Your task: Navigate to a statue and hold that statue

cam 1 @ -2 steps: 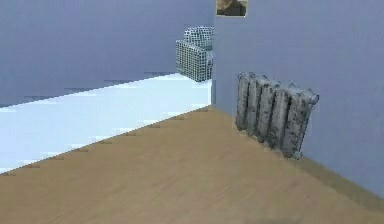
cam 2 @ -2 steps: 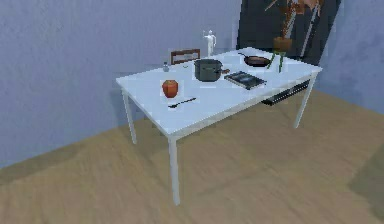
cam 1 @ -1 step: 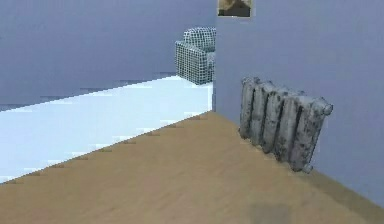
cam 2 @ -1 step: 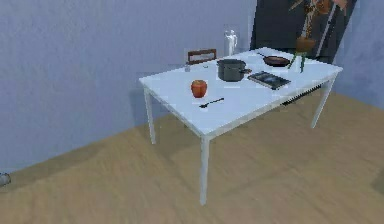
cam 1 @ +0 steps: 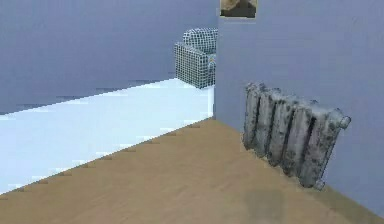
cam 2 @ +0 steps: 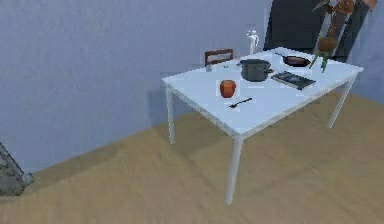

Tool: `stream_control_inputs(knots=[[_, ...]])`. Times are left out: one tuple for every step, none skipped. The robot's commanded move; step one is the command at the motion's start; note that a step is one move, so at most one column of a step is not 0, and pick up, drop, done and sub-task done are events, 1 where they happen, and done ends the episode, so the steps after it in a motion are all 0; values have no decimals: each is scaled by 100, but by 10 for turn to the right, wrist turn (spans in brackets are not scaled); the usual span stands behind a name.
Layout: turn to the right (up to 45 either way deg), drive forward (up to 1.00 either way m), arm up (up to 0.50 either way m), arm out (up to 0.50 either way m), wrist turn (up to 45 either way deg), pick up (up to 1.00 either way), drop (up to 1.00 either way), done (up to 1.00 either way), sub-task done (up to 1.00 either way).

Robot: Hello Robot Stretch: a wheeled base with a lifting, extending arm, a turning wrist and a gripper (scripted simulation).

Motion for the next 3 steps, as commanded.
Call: stream_control_inputs(knots=[[450, 0, 0, 0, 0, 0, 0, 0, 0], [210, 0, 0, 0, 0, 0, 0, 0, 0], [0, 100, 0, 0, 0, 0, 0, 0, 0]])
